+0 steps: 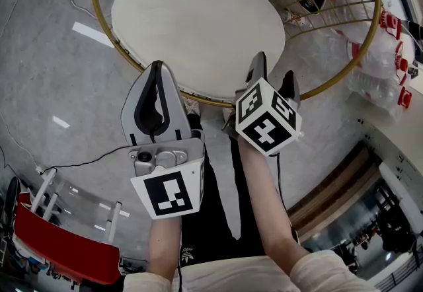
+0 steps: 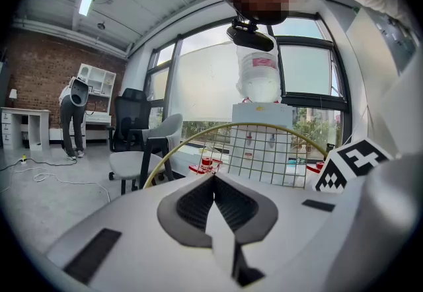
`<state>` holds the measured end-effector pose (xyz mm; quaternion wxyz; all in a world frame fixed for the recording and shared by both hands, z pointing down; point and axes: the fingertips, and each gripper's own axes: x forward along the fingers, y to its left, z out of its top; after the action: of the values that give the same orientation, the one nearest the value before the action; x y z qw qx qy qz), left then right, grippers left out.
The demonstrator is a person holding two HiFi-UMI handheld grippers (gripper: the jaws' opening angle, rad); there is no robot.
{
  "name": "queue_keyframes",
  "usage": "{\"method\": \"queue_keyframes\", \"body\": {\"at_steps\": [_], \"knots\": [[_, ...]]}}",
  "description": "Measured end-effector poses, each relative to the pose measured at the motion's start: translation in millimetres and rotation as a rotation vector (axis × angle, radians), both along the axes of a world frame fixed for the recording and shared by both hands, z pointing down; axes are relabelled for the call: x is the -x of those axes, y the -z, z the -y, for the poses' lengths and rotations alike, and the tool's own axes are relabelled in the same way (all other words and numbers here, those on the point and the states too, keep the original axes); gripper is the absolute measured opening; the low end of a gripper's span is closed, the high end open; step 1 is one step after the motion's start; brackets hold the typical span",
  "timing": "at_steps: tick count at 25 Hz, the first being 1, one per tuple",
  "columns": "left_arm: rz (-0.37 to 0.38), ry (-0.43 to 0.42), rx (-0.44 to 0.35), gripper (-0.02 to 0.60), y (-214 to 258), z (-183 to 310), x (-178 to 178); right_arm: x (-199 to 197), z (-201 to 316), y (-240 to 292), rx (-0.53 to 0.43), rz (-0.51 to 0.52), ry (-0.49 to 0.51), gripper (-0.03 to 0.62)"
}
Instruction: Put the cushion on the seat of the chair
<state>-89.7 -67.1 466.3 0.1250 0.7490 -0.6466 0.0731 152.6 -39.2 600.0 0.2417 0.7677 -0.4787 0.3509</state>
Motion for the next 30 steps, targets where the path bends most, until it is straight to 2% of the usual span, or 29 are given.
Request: {"method": "queue_keyframes", "body": {"at_steps": [9,18,21,25,26,28,30], "knots": [[0.002,0.006,0.003,0.014,2.5,-0.4,-4.3,0.5,5.9,9.9,-0.034,0.008,0.018,0.313],[0.016,0.017,-0.051,0.014,26.0,10.5,-5.1,5.6,31.2,49.2,-0.142,-0.014,0.090,0.311],[0.015,0.027,-0.070,0.014,49.7,14.4,-5.7,11.6,44.5,81.4,-0.208,0.028,0.127,0.311],[0.012,0.039,-0.129,0.014,101.2,22.8,-4.0,29.9,71.4,166.0,-0.414,0.054,0.209,0.305],[0.012,0.041,-0.160,0.014,115.3,27.5,-2.0,35.2,80.0,188.9,-0.472,0.043,0.218,0.279],[0.009,0.045,-0.215,0.014,145.5,34.5,2.3,46.2,92.4,235.9,-0.571,0.017,0.234,0.117],[0.004,0.047,-0.253,0.014,182.6,36.5,3.6,56.6,96.5,287.1,-0.648,0.008,0.260,0.057]]}}
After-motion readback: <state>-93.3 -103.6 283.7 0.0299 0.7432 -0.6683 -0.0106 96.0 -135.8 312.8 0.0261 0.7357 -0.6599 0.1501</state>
